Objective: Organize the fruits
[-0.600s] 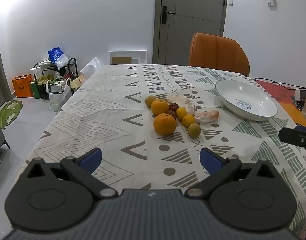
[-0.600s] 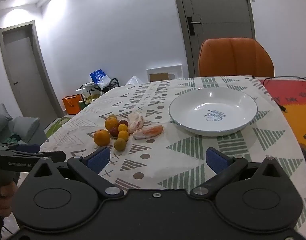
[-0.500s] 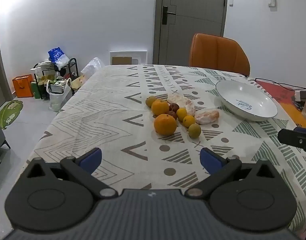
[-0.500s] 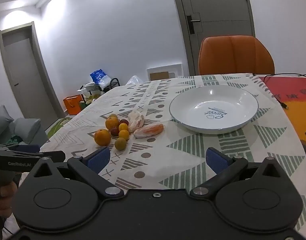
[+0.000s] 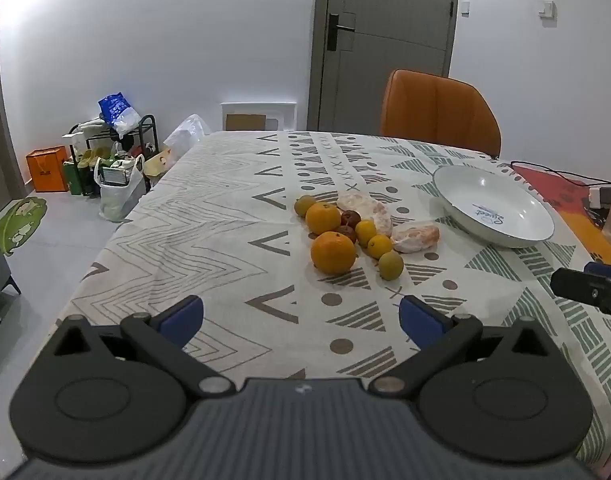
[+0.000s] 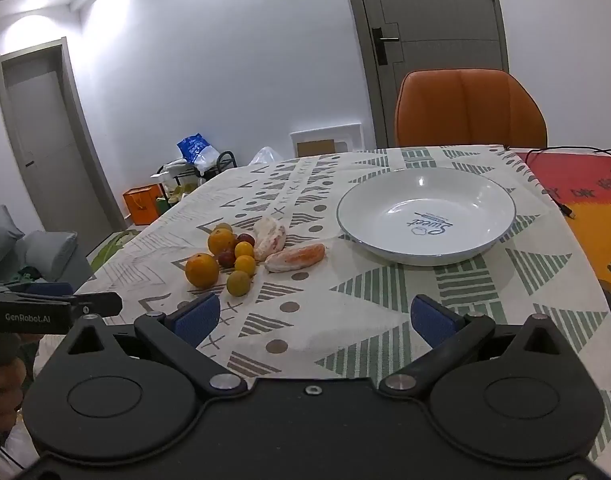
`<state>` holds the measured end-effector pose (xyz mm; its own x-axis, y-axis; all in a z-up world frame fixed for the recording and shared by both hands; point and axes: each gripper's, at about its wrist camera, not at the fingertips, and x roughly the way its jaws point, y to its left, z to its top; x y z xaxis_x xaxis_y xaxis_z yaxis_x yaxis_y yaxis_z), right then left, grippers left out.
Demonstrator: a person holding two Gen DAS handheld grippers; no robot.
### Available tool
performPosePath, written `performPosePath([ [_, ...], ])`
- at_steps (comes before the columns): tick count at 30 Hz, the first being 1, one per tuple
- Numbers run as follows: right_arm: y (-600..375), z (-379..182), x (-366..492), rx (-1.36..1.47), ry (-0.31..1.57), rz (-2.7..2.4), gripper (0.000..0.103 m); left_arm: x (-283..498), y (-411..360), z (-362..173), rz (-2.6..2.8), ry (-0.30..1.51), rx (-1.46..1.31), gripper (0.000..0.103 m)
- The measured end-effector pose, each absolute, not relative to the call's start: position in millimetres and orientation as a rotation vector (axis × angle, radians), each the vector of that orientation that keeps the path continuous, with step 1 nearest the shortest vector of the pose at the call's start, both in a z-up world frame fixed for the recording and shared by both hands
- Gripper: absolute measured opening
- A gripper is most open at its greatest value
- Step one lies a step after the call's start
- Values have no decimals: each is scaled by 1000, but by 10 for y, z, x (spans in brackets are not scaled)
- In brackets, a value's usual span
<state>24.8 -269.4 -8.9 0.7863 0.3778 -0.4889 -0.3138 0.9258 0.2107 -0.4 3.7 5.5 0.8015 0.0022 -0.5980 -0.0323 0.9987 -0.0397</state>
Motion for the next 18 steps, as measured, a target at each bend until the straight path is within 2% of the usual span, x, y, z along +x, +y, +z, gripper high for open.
performPosePath([
  [18, -2682, -66, 233, 113, 547, 372, 103, -13, 37, 68, 18, 631, -48, 103],
])
